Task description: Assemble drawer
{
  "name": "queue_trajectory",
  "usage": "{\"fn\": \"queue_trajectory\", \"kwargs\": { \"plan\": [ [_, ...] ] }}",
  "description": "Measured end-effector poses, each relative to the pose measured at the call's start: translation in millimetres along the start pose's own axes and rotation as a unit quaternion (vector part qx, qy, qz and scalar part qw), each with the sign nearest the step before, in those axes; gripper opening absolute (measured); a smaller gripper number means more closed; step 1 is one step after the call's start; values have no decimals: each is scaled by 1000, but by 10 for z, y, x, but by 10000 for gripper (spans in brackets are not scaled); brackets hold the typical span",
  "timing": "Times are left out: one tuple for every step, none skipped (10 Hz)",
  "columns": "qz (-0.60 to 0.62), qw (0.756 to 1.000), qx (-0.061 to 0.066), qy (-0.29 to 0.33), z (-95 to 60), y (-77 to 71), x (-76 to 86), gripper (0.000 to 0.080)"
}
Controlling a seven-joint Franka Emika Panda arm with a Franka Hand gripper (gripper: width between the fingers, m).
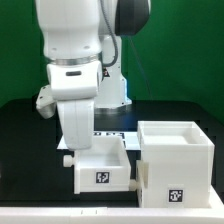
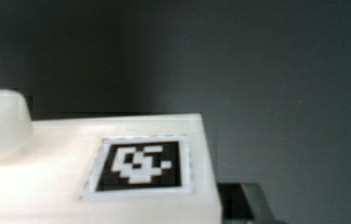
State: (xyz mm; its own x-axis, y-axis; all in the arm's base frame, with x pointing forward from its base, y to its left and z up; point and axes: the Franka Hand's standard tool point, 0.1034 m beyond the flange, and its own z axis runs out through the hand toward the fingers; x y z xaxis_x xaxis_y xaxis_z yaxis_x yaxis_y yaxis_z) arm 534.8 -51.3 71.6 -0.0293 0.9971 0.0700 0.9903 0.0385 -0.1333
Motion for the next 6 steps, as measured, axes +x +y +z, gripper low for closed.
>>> {"fn": "queue_trajectory", "kwargs": {
  "plan": [
    [-5, 1000, 2, 3, 30, -11, -3, 71],
    [-3, 1000, 4, 4, 46, -18, -14, 71],
    [-6, 1000, 2, 5, 25, -9, -11, 71],
    [-15, 1000, -8, 7, -77, 21, -36, 71],
    [-19, 1000, -14, 5, -158, 57, -64, 71],
    [-21, 1000, -17, 5, -178, 89, -66, 71]
  ]
}}
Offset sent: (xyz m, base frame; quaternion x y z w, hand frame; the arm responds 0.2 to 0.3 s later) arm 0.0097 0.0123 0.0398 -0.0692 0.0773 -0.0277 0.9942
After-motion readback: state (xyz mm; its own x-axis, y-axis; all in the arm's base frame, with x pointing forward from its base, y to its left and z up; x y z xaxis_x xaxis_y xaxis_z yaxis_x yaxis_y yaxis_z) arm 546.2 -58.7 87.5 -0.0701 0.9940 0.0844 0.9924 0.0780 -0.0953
